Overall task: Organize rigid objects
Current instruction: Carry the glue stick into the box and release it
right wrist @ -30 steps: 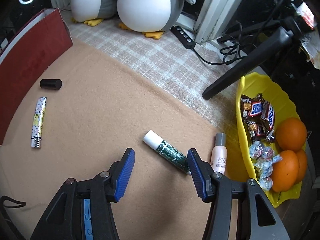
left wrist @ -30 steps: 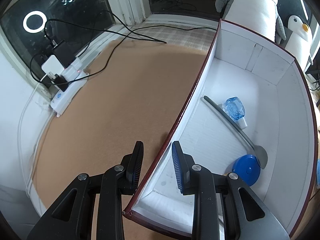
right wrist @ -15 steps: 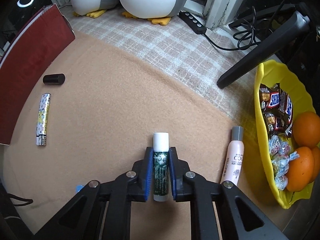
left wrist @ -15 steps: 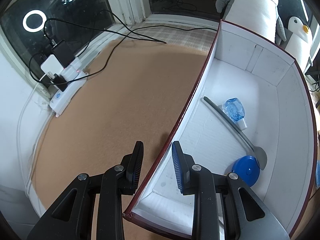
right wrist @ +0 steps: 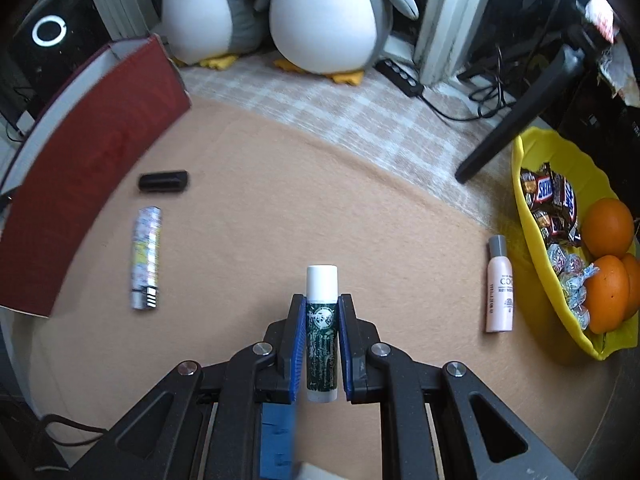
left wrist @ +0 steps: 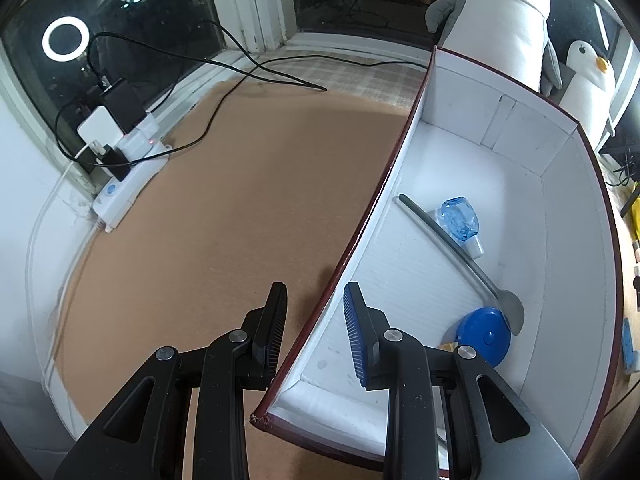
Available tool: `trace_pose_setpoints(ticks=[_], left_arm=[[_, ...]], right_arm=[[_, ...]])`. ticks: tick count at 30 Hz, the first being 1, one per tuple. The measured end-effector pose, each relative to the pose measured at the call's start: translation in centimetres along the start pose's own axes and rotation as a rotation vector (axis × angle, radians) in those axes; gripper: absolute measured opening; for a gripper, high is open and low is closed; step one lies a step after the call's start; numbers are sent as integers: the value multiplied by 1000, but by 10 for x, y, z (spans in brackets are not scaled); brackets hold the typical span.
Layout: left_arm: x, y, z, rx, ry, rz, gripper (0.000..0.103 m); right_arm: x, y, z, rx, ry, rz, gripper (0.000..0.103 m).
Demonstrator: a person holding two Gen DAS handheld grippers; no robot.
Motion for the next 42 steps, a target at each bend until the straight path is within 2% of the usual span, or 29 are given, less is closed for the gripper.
trace_pose_setpoints(ticks=[7,13,27,34,42], left_arm=[[2,5,-6,18,-29,-3,21],[5,5,-11,40,-49,-2,19],[7,9,-12,71,-78,7,17],[8,10,-10,84,-87,10,16],[7,11,-9,93,-92,12,16]], right_arm=[[-10,63,-37,-90,-85,-15,14],[-12,123,-61,-171,-135,-43,14],[-13,237,-67,-315,-164,-61,14],[-23,276,-49,-300,-153,-65,14],[-43,294,-17,-200,-134,-64,14]])
Point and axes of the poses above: each gripper's, at about its wrist camera, not at the fingertips, and z roughly the way its jaws point, y to its left, x to its underside, the point moved 3 cm from there along z, roughly the way its jaws point, and after that the axes turned 11 degrees about z, right-handed, at the moved point
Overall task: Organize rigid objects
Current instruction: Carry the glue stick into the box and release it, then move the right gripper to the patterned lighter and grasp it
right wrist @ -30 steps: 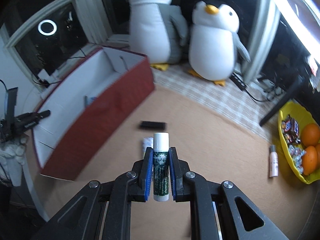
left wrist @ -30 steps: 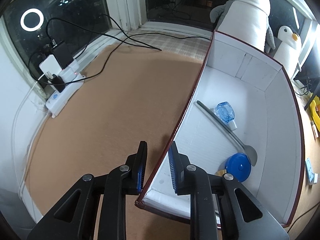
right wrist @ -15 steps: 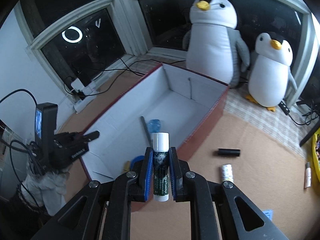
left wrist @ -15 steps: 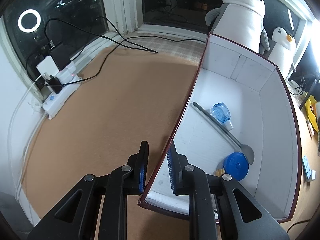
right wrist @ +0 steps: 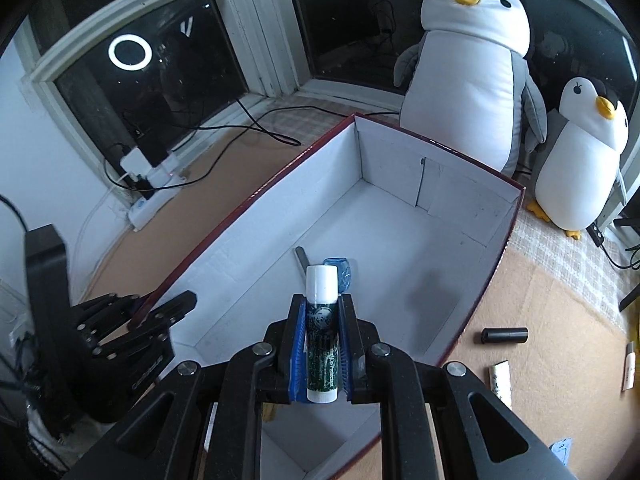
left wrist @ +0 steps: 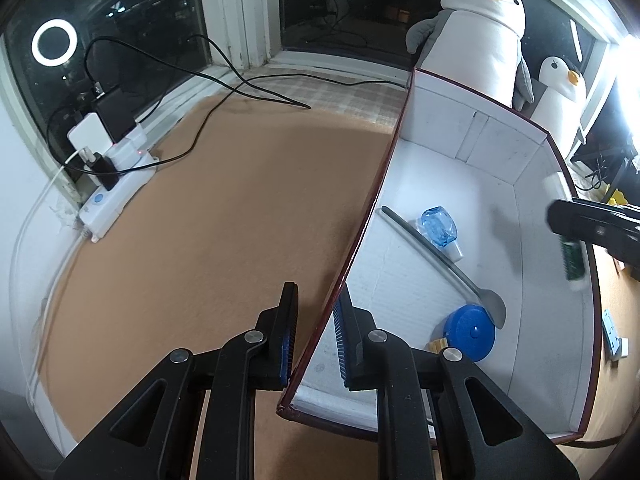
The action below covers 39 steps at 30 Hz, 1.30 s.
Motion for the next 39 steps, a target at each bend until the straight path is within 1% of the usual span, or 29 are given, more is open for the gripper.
trace_pose_setpoints(ticks=[9,13,17,18,19,20,21,22,30,33,37,39], left_arm=[[0,0,0,5,-2,-3,16],[0,0,0,7,-1,-5,16],[0,-1,0,7,1,-5,16],[0,-1,0,7,1,-5,16],[0,-1,0,8,1,-6,16],[0,-1,0,8,1,-7,16],[0,-1,0,8,1,-7,16],[0,-1,0,8,1,-7,16],[0,-2,-1,5,3,-5,16],[0,-2,-1,2,7,-1,16],[-2,-3,1,1,14,1,16],[-3,-3,2,-3,16,5,16]], right_arm=[[-7,-10,26,60,25,14,14],[-9,-10,33,56,29,25,14],[-10,-7,34,55,25,7,14],[-10,-7,33,54,21,6,21],[-10,-7,32,50,17,7,36],[-10,-7,30,45,8,8,45],[-10,-7,27,39,-6,6,56],[-11,-7,25,35,-17,3,58],[-14,-5,11,19,-49,-14,59],[-14,-7,2,-1,-59,-9,59],[-9,-16,-15,-29,-77,7,59],[-6,-29,-27,-41,-93,32,59]])
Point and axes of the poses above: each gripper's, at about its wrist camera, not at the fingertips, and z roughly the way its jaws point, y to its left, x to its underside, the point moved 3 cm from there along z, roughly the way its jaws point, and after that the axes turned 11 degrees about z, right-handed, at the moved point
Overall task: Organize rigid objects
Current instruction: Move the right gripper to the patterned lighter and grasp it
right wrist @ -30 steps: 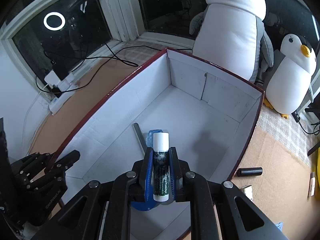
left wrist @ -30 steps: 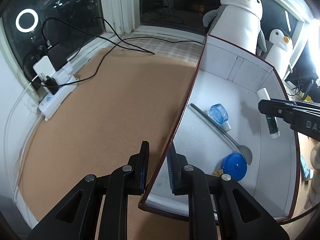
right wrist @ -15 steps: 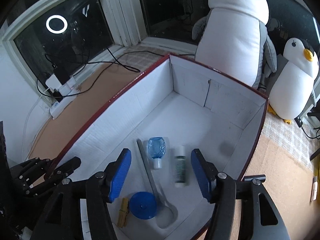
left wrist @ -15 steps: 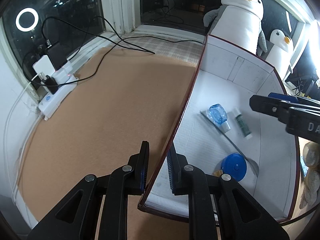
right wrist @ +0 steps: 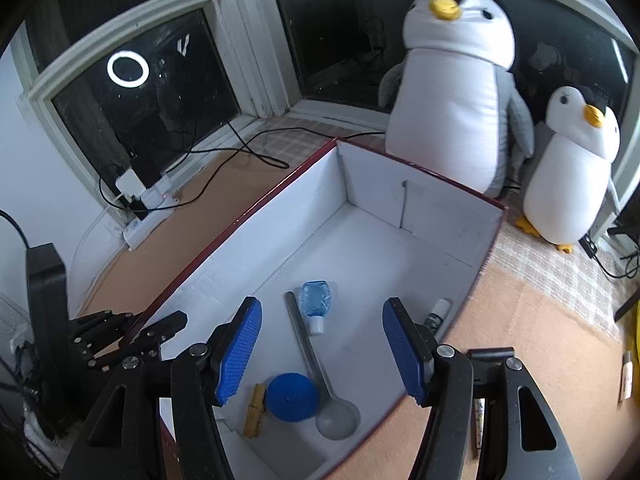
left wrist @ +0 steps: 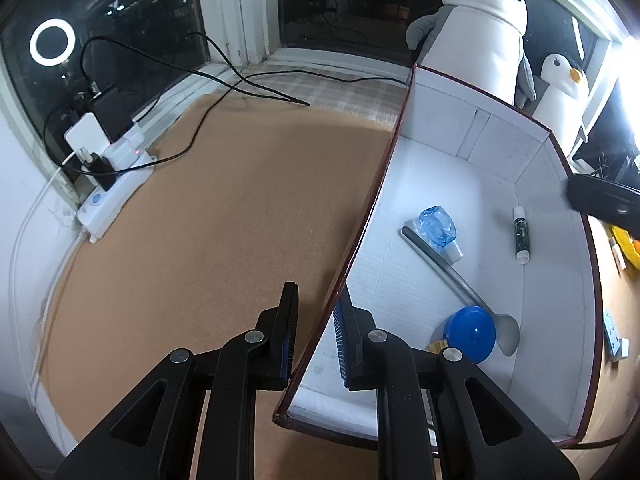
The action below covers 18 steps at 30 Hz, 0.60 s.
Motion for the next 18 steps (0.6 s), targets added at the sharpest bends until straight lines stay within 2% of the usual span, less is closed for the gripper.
trace_pose_setpoints(ticks=[4,9,18], left_arm=[[-2,-1,1,-7,4,2,16],[-3,-3,2,-16,14,8,17],[-6,-7,5,-46,37,30,18]], right_arm=[[2,-28,-21,-2,-28,58,59],[8,-74,-38,39,-38,122,59],[38,-143,-22,157,63,157,59]])
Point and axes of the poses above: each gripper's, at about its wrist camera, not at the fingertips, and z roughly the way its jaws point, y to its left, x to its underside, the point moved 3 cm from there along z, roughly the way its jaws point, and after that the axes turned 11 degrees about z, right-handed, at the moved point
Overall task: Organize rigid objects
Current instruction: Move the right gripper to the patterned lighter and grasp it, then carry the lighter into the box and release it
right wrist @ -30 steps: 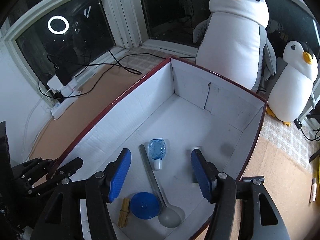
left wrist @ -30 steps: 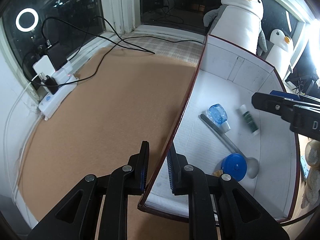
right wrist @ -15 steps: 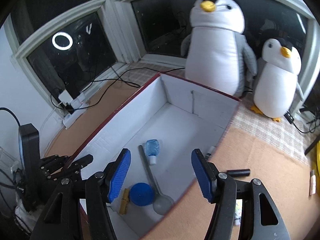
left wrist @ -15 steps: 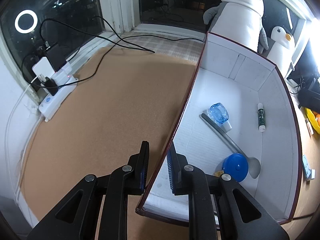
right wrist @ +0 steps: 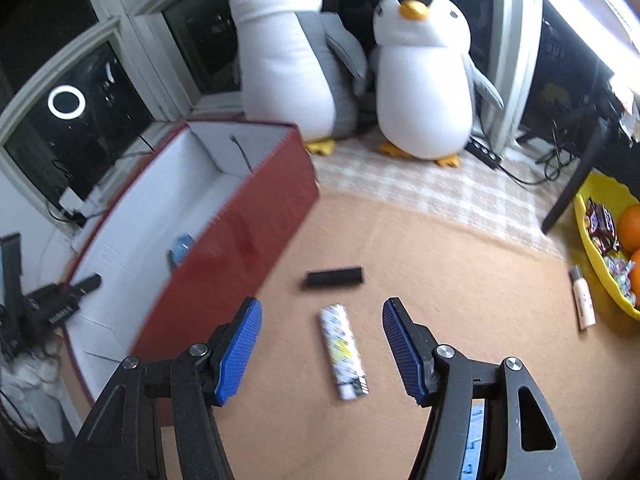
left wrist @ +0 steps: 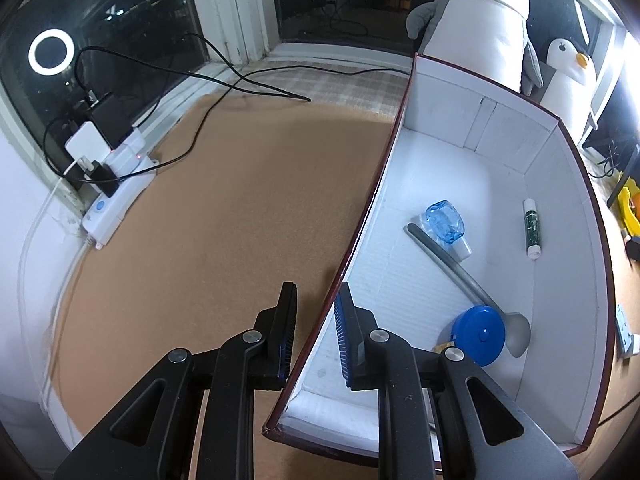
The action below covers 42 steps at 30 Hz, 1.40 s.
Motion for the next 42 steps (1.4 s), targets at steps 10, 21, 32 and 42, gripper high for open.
trace_pose_setpoints(ticks=[10,21,32,42], left_arm=[[-3,-4,3,-33,26,23,19],[-4,-5,6,-45,45,21,20],[-4,-5,7,-42,44,18,20],[0,-2,7,-17,31,-8,20]], right_arm=[[20,-5,48,56,118,-91,54],[27,-1,71,92,184,-168,36],[28,0,72,109,183,-182,21],[8,13,30,31,86,-105,21]])
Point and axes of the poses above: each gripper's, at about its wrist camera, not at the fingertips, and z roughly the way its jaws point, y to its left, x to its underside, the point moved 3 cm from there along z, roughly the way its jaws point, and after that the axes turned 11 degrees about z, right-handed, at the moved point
